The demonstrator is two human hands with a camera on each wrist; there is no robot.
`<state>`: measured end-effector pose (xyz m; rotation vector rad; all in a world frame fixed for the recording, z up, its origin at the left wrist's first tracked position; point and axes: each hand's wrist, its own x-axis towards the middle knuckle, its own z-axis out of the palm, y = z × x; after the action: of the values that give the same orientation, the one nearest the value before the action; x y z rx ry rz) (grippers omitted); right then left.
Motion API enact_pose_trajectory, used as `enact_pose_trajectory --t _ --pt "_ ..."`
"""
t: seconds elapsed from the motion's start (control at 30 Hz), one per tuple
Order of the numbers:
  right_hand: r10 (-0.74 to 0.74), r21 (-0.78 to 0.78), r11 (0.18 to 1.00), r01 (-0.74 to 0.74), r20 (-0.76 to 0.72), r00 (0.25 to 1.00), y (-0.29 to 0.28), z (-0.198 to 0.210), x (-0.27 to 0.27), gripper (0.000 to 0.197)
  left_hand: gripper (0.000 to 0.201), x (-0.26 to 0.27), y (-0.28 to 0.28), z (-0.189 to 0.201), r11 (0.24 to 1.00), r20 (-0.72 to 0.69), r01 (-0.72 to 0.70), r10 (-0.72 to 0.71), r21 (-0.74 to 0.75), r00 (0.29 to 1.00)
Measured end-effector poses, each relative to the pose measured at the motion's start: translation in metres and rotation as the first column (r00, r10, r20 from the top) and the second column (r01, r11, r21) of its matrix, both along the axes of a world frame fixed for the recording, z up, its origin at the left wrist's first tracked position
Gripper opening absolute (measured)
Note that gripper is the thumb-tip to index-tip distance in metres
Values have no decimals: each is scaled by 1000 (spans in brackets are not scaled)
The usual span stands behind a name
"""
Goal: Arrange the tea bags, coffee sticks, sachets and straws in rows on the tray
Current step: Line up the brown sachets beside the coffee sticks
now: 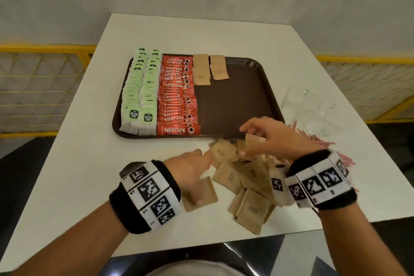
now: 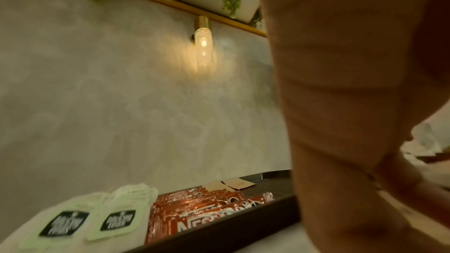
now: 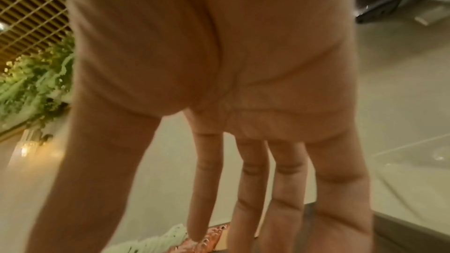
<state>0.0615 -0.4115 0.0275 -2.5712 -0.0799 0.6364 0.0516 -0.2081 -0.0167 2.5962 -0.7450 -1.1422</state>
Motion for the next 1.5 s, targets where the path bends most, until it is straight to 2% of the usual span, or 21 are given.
enact_pose_trajectory --t 0.07,0.17,0.37,0.47,0.57,0.73,0.9,1.1,1.23,1.3,1.37,1.43,1.5 --pt "18 -106 994 -22 -45 999 -1 -6 -20 63 75 -6 -4 -2 999 40 23 -25 45 999" --pt "25 -201 979 -36 -61 998 -1 -17 -39 73 67 -9 -10 -3 999 18 14 -15 29 1000" --pt "-80 -155 985 81 13 997 -1 -40 -52 67 39 -7 -15 -6 999 40 44 -44 -3 998" --pt "-91 -171 981 93 21 996 -1 -42 -50 70 38 -5 -20 -4 996 141 53 -43 -73 989" --pt "-60 -193 979 62 16 998 2 -41 -47 69 39 -1 -31 -2 986 200 127 -103 -110 974" --pt "-60 -125 991 55 -41 997 4 -39 -43 64 44 3 -45 -5 984 194 131 -107 -117 975" --pt "-56 -57 997 54 -27 998 -5 -39 -41 56 57 1 -43 -11 994 73 42 -35 -102 997" --pt "-84 108 990 89 -43 995 -15 -43 -35 54 54 4 -46 -12 999 101 34 -32 -20 994" --pt "-141 265 954 139 -12 990 -23 -45 -35 49 46 5 -49 -11 998 161 68 -68 7 985" --pt "-194 365 914 180 1 981 -28 -44 -36 48 40 5 -48 -11 997 178 65 -56 -48 982" --pt "-251 449 869 207 40 967 -33 -41 -36 47 35 7 -42 -9 987 122 25 -5 -159 993" --pt "-317 528 819 224 90 944 -38 -37 -35 46 32 12 -30 -4 956 6 -45 49 -291 999" --pt "-397 607 755 250 120 910 -41 -34 -35 45 30 16 -16 5 866 -173 -219 157 -450 972"
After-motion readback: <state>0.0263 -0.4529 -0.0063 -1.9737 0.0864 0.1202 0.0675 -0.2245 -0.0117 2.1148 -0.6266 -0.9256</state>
